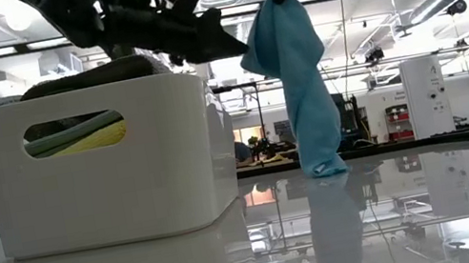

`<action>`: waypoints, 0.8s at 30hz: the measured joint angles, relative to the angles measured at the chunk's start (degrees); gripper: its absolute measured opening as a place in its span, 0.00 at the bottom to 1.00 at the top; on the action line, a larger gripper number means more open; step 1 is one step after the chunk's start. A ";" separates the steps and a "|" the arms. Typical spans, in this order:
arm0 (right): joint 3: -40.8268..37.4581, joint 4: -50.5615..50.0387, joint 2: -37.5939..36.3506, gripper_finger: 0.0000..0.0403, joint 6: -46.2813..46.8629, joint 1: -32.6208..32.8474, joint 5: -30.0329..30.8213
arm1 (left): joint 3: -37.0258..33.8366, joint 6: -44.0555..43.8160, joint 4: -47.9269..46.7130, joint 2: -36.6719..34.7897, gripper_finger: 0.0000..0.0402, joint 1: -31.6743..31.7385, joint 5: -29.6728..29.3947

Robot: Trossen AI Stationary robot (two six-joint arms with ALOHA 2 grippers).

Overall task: Fold microfiber towels
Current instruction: Fold the blue microfiber towel

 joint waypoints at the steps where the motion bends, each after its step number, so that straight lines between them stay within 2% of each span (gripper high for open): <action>1: -0.07 0.14 0.00 0.02 0.46 0.00 0.00 | 0.00 -0.77 0.05 0.02 0.40 -0.05 0.10; 6: -0.35 1.57 0.11 0.02 2.62 0.00 0.05 | 0.09 -7.25 2.82 1.46 0.40 -0.86 0.19; 10: -0.37 2.64 0.11 0.02 2.44 0.00 0.04 | 0.09 -8.78 8.49 5.26 0.40 -1.73 -0.16; 18: -0.40 2.65 0.11 0.02 2.11 0.00 0.05 | 1.52 -10.45 11.21 10.13 0.39 -1.70 -5.84; 21: -0.45 2.63 0.11 0.02 2.05 0.00 0.05 | 1.84 -9.66 11.30 10.31 0.31 -1.75 -5.82; 24: -0.73 2.62 0.11 0.02 1.96 0.00 0.05 | 1.84 -7.54 11.27 10.25 0.18 -1.75 -5.64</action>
